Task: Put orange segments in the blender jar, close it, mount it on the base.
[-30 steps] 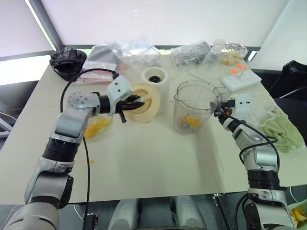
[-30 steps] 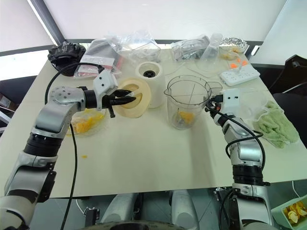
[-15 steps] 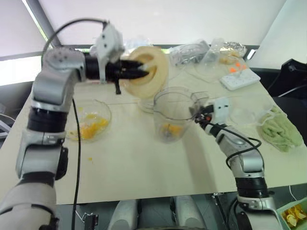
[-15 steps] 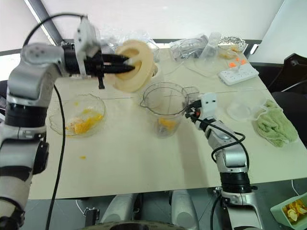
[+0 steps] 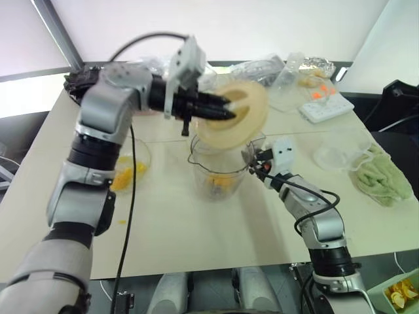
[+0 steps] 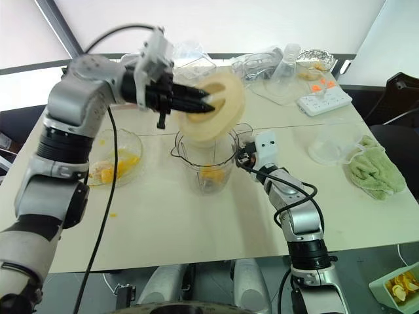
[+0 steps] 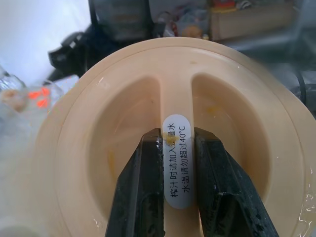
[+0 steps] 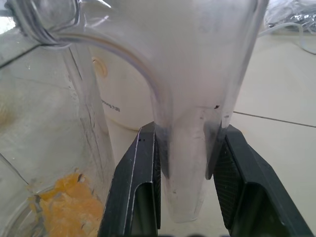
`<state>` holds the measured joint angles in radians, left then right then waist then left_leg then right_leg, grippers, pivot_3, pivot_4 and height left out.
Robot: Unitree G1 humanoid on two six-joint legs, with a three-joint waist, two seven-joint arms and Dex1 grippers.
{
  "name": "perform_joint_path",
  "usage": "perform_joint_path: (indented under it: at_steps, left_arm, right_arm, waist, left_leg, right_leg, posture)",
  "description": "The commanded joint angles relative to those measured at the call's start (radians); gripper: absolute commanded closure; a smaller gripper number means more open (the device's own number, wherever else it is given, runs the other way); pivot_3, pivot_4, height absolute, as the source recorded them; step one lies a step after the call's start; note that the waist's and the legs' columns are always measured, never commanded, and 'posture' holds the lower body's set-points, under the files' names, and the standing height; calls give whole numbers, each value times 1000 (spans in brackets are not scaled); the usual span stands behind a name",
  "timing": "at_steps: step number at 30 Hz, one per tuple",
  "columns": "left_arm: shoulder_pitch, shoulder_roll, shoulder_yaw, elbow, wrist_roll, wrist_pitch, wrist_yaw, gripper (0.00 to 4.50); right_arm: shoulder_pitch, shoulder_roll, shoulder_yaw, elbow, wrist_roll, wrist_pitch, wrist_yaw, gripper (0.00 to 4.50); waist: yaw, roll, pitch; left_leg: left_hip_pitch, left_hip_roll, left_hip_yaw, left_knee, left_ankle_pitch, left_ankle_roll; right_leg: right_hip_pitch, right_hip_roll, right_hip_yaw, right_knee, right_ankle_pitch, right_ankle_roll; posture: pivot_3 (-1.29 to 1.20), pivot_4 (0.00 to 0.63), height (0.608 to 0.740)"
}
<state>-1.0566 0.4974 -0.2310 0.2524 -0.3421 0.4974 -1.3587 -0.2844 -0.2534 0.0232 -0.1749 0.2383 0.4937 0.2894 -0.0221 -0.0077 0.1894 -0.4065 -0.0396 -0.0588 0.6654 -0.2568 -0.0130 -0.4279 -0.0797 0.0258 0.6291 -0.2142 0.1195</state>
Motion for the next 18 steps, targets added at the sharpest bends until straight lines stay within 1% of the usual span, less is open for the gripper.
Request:
perform_joint_path:
  at_steps: [1,4,12,18]
  left_arm:
    - [14,19,-11,-48,9,9,-15,4220]
    - [38,29,-28,-65,18,20,-23,4220]
    - [76,53,-88,-67,93,-29,-36,4220]
    - [72,26,-173,41,212,-57,20,4220]
  right_arm:
    - [2,5,-20,-68,1,-19,-9,3650]
    - [8,5,-22,-74,-1,-17,-13,3650]
    - [7,6,-30,-83,-3,-15,-16,3650]
    - [12,28,-43,-106,-3,-74,-25,3650]
  waist:
    - [2,0,0]
    - [8,0,0]
    - [6,0,0]
    - [9,0,-1]
  left_leg:
    - [0,0,0,0,0,0]
    - [0,0,0,0,0,0]
    - [1,0,0,0,0,0]
    - [1,0,0,0,0,0]
  right_leg:
    - [0,0,0,0,0,0]
    - [0,-1,0,0,0,0]
    - [1,0,0,0,0,0]
    - [2,0,0,0,0,0]
  posture:
    - [0,150,740]
    - [0,150,740]
    - [0,150,740]
    - [0,150,740]
